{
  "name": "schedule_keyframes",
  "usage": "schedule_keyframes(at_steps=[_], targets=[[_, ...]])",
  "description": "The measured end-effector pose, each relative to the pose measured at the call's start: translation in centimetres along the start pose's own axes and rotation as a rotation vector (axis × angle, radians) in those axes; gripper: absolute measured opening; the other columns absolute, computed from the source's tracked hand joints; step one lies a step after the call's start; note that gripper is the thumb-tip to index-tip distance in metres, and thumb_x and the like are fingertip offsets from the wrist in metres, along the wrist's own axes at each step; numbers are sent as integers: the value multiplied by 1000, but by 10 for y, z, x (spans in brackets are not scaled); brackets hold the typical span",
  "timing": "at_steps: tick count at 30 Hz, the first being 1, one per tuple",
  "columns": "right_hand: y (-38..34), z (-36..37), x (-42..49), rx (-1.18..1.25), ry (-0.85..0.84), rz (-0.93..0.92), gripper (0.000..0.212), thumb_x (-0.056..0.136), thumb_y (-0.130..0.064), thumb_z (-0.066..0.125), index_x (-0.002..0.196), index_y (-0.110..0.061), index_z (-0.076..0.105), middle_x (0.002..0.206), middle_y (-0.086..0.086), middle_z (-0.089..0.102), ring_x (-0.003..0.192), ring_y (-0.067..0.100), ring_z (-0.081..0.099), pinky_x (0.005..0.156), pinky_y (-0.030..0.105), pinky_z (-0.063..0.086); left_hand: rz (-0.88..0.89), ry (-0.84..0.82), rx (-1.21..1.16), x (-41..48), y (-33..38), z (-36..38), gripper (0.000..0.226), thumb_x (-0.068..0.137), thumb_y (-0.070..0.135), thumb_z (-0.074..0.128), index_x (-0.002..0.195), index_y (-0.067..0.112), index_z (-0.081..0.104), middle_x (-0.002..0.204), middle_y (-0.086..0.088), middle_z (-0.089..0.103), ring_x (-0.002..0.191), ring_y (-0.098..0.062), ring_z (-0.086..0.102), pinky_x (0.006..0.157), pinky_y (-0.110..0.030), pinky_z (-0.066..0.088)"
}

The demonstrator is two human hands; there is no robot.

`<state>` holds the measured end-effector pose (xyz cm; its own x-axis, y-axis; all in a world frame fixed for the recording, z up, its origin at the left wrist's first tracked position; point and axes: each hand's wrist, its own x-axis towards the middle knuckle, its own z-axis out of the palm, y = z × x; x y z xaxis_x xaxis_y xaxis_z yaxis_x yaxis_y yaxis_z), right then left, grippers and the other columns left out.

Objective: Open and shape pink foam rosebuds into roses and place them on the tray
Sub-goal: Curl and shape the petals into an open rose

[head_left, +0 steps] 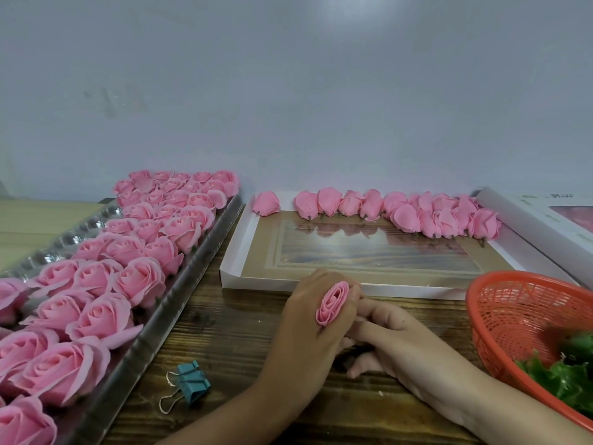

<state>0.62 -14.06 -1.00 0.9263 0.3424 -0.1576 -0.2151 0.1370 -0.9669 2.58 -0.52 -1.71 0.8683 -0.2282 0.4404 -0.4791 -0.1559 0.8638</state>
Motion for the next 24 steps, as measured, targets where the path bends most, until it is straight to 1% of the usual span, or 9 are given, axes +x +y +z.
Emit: schedule_keyframes(at_steps=[3,5,8,12,15,18,19,21,24], targets=[[-1,1,0,-14,-12,1,31,94,0,54,91,-17,79,92,6,74,77,10,69,57,20,54,79,-13,38,0,1,0,14,86,40,49,91,34,60,90,9,61,87,-14,61,74,-22,50],[-1,1,0,-18,-8,-4,36,94,3,53,87,-20,80,91,3,74,76,9,69,56,20,54,89,-28,41,-1,1,-1,16,87,38,48,92,30,60,90,6,60,87,-15,61,74,-26,50],[-1,2,-1,-18,-2,-12,39,94,4,52,88,-22,80,91,2,75,77,9,70,56,19,54,101,-31,43,0,0,-1,16,86,36,48,90,26,60,89,4,60,86,-16,60,74,-29,50],[0,2,0,-11,-5,-13,41,94,5,51,89,-24,80,92,1,76,77,8,71,56,19,55,58,-40,24,0,-4,1,17,83,37,49,94,30,60,90,3,62,86,-18,62,76,-36,52],[0,1,0,6,5,-13,42,94,5,51,87,-24,80,91,2,76,78,9,72,55,19,54,-22,-39,-30,1,-8,2,16,80,41,52,90,37,63,90,11,64,90,-15,63,81,-34,52],[1,1,0,15,5,-22,38,94,4,52,92,-22,79,96,5,76,83,11,73,56,18,54,5,-24,18,1,-8,1,17,87,29,54,99,35,64,97,15,64,98,-8,62,83,-16,47],[1,1,0,21,10,-26,35,93,4,53,94,-20,78,97,5,76,83,12,73,56,19,54,14,-20,42,1,-7,1,18,89,27,54,101,36,64,99,17,64,100,-6,61,83,-13,46],[3,0,0,22,21,-36,32,92,5,53,100,-17,75,95,4,76,83,13,73,56,19,54,10,-20,55,0,-6,1,18,90,30,52,102,36,64,99,18,63,101,-7,60,85,-16,46],[4,-1,-1,18,42,-42,31,92,6,54,105,-15,72,98,5,75,81,15,72,56,20,54,-24,-24,36,-2,-2,2,19,89,32,51,103,31,65,99,14,63,101,-9,60,87,-22,48]])
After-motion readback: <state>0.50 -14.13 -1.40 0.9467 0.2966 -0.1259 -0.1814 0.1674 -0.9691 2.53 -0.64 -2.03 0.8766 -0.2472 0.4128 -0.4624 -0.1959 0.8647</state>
